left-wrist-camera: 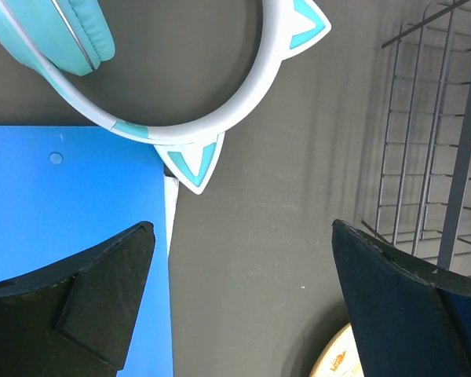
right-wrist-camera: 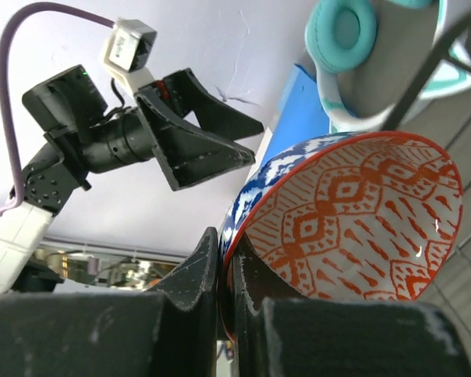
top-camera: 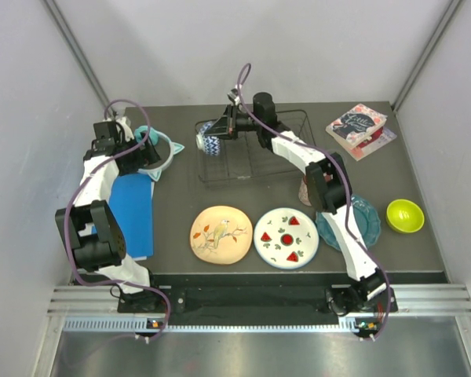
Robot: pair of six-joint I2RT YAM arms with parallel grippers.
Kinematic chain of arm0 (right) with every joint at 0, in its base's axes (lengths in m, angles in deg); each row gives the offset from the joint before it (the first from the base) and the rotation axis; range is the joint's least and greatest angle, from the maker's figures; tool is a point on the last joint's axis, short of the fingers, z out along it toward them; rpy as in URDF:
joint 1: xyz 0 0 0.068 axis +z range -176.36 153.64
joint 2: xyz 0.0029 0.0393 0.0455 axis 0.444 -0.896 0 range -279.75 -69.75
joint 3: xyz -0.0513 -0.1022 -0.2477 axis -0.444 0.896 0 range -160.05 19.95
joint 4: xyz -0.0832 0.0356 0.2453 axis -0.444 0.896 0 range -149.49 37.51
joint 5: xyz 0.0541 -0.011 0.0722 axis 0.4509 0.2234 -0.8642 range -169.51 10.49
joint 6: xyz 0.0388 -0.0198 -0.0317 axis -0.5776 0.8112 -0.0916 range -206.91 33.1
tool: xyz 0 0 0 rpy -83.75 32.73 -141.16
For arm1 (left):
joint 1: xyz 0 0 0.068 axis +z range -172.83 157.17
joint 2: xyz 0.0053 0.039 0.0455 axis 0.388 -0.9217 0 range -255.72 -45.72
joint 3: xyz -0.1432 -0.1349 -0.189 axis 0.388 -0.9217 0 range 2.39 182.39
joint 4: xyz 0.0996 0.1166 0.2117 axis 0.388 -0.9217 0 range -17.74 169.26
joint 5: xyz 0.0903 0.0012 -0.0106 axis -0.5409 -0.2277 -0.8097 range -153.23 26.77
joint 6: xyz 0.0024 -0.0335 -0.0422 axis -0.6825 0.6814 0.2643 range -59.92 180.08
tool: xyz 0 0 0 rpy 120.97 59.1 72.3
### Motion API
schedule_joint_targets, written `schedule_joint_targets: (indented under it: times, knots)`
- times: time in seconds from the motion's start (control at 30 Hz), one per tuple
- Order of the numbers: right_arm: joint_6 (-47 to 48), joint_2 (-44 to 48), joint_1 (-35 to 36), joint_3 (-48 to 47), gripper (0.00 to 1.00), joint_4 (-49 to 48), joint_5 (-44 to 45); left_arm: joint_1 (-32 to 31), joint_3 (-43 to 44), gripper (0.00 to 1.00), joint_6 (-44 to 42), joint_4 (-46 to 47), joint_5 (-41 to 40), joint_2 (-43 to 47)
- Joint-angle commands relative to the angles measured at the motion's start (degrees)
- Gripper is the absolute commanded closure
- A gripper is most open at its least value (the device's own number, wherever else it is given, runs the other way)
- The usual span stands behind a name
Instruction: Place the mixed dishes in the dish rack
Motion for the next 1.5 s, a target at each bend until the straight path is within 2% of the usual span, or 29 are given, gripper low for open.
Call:
schedule_joint_targets:
  times: [0.0,0.13,0.63,0.67,0.7,0.73,0.8,0.87,0.97,1.1,1.13,1.17,1.2,1.27,1.3,1.37,1.4,1.43,1.47]
  knots:
    - [5.5,-0.8,-0.3,-6.4,1.0,-0.7,0.3,0.1,-0.4,0.01,-0.4,2.5,1.4,2.2]
    - [10.4,-1.3,-0.8,-5.7,1.0,2.5,3.2,0.1,0.1,0.01,-0.9,2.1,1.3,2.6]
    - [17.5,-2.9,-2.5,-3.4,0.99,9.6,7.8,0.2,0.7,0.01,-1.3,1.7,1.4,3.8]
    - [17.8,-2.9,-2.6,-3.2,0.94,10.1,8.3,0.1,0.6,0.01,-1.4,1.8,1.4,3.9]
    - [17.9,-2.8,-2.5,-3.0,0.77,10.2,8.9,0.1,0.6,0.01,-1.5,1.8,1.3,4.1]
    - [18.0,-2.8,-2.4,-2.8,0.73,10.4,9.1,0.1,0.4,0.01,-1.6,1.8,1.0,4.3]
    - [18.5,-2.9,-2.2,-3.1,0.51,10.9,9.4,0.1,0.1,0.01,-2.1,2.1,1.1,4.6]
    - [19.5,-2.6,-2.1,-3.5,0.36,12.6,9.8,0.2,0.1,0.01,-2.1,1.9,1.3,4.7]
    - [21.4,-1.2,-2.2,-3.6,0.25,15.2,10.1,0.2,0.1,0.01,-2.1,1.8,1.5,4.8]
    - [30.6,5.2,-3.0,-1.4,0.21,24.2,13.8,0.1,0.1,0.01,-1.8,1.6,1.7,5.0]
    - [32.7,9.5,-3.2,-0.3,0.19,28.2,16.8,0.2,-0.1,0.01,-1.9,1.7,1.6,5.0]
    - [35.1,11.8,-3.4,1.8,0.11,30.8,19.1,0.2,-0.3,0.01,-2.0,2.0,1.6,5.2]
    - [39.7,14.3,-3.8,2.9,0.07,35.6,21.8,0.1,-0.5,0.01,-2.1,2.2,1.5,5.2]
    - [43.0,21.9,-4.2,7.1,0.0,39.4,30.8,0.2,-0.9,0.01,-2.3,2.2,1.4,4.9]
    - [46.1,24.5,-4.4,8.4,0.0,43.6,39.6,0.1,-1.1,0.01,-2.4,2.2,1.4,5.0]
    - [47.5,33.3,-4.4,14.6,0.0,46.1,51.4,0.1,-1.3,0.01,-2.5,2.3,1.1,4.8]
    - [47.0,36.7,-4.2,17.8,0.0,47.0,58.0,0.1,-1.4,0.01,-2.6,2.5,1.1,4.9]
    - [45.8,43.8,-4.2,24.9,0.0,47.0,70.5,0.2,-1.4,0.01,-2.7,2.6,1.0,4.9]
    - [44.1,47.3,-4.3,28.4,0.0,47.0,76.8,0.3,-1.4,0.01,-2.7,2.8,0.7,4.9]
